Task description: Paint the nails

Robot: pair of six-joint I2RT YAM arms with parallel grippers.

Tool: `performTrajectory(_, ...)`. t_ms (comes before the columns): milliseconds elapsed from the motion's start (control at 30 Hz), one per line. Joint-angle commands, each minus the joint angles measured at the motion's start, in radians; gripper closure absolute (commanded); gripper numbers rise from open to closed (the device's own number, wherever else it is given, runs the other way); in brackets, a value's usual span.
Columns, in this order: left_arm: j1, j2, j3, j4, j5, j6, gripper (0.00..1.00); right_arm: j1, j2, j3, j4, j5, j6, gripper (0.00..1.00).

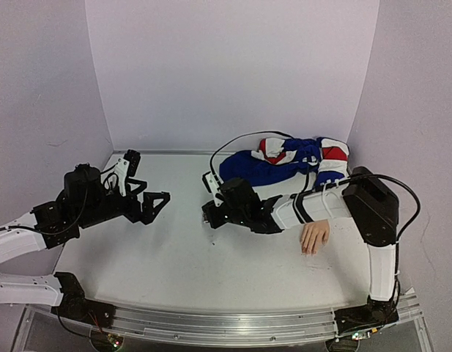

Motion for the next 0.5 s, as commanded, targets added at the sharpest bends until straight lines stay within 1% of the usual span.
performTrajectory(0,0.001,-0.008,0.064,-0.030,-0.052,-0.012,0.01,0.007,0.049,0.003,0.111,0.038,-0.028,1.00)
performTrajectory(100,0.001,-0.007,0.072,-0.038,-0.062,-0.014,0.00,0.008,0.066,-0.010,0.122,0.049,-0.027,0.99)
performTrajectory(233,0.001,0.000,0.081,-0.044,-0.072,-0.011,0.01,0.014,0.077,-0.024,0.125,0.078,-0.036,0.94)
performTrajectory(400,0.001,0.013,0.096,-0.053,-0.076,-0.016,0.01,0.013,0.077,-0.039,0.125,0.070,-0.027,0.82)
performTrajectory(467,0.001,0.017,0.101,-0.055,-0.076,-0.020,0.00,0.014,0.072,-0.044,0.124,0.065,-0.023,0.76)
